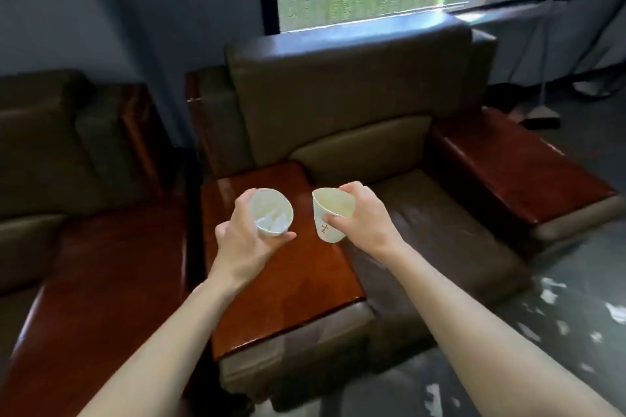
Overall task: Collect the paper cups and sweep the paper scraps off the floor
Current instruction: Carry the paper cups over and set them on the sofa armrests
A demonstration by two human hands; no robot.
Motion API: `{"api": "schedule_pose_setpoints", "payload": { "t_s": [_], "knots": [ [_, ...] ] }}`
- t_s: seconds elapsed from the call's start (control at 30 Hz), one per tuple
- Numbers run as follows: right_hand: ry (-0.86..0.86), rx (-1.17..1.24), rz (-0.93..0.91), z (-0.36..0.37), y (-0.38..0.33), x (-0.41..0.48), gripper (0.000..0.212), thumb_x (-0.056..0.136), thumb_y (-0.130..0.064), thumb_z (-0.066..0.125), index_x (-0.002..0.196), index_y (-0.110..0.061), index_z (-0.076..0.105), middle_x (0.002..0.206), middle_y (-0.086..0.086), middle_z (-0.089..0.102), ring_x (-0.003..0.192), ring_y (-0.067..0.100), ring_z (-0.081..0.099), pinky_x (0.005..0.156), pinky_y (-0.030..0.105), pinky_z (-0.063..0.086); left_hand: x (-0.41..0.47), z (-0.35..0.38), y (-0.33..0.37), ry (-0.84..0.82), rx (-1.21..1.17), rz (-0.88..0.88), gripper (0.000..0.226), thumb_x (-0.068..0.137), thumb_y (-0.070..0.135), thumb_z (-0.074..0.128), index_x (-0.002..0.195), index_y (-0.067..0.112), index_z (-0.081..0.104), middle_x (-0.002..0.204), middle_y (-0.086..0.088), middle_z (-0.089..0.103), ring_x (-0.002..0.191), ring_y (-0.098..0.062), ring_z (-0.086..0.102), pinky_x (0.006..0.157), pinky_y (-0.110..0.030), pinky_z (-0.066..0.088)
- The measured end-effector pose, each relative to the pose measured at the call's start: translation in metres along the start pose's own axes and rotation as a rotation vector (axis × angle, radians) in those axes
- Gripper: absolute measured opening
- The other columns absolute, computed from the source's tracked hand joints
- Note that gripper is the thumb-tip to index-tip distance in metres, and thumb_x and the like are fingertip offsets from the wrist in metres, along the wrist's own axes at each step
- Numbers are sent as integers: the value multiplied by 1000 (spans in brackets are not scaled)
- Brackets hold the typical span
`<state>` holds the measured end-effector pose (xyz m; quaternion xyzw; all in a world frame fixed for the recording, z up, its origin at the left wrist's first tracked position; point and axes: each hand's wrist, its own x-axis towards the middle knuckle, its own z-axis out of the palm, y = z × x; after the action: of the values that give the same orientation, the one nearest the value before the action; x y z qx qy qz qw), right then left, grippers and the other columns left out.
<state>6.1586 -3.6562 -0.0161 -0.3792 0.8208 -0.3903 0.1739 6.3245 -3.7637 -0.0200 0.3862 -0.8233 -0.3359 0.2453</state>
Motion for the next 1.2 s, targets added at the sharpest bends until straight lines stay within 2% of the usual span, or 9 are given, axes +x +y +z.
{"api": "schedule_pose_setpoints", "payload": {
  "t_s": [0.17,0.33,0.53,0.7,0.8,0.9,1.03,1.13,1.2],
  "knots": [
    [177,-72,203,-166,122,-101,53,79,-28,75,123,-18,49,113,-2,50,103,13,51,85,28,48,-56,145,139,-215,-69,182,90,68,35,83,139,13,32,128,-6,54,119,-25,50,104,-49,37],
    [367,-77,455,-299,221,-209,49,78,-26,75,120,-18,51,113,-2,49,100,15,50,79,22,36,-125,265,263,-458,-120,213,92,69,34,83,141,18,28,128,-7,54,121,-29,48,106,-41,37],
    [556,-63,607,-412,297,-273,50,76,-29,76,119,-16,52,117,4,57,104,22,55,82,27,42,-163,365,393,-641,-133,318,88,69,32,83,139,22,30,125,0,53,124,-26,40,104,-32,28],
    [617,-36,627,-488,357,-268,49,76,-29,75,117,-16,52,115,3,58,105,21,54,83,27,42,-158,449,473,-702,-127,381,88,69,31,82,139,21,30,125,1,54,125,-25,40,104,-31,24],
    [641,-9,622,-535,394,-249,47,77,-30,75,116,-16,52,114,1,58,104,20,54,83,28,44,-141,505,513,-745,-131,420,88,72,28,80,141,22,25,123,5,49,126,-25,38,99,-29,21],
    [628,10,628,-585,427,-225,46,78,-28,74,116,-16,52,115,-1,57,105,19,54,81,26,43,-122,559,555,-766,-104,463,87,72,33,79,140,21,25,130,6,49,125,-20,41,98,-28,18],
    [662,13,646,-652,472,-197,48,77,-29,74,117,-18,51,117,-2,55,105,17,53,81,25,40,-100,622,611,-781,-100,474,87,70,34,80,138,22,27,129,6,50,123,-17,44,87,-23,15],
    [687,44,650,-700,514,-174,48,75,-31,75,115,-20,50,117,-1,54,106,18,54,88,32,46,-81,672,656,-787,-96,520,85,70,35,80,136,22,28,116,13,46,120,-17,45,89,-26,16],
    [697,69,639,-734,545,-155,48,76,-31,75,116,-20,51,117,-3,53,106,16,53,86,30,45,-67,711,686,-789,-96,542,80,71,35,81,131,23,31,113,15,42,118,-16,46,95,-31,20]
  ]
}}
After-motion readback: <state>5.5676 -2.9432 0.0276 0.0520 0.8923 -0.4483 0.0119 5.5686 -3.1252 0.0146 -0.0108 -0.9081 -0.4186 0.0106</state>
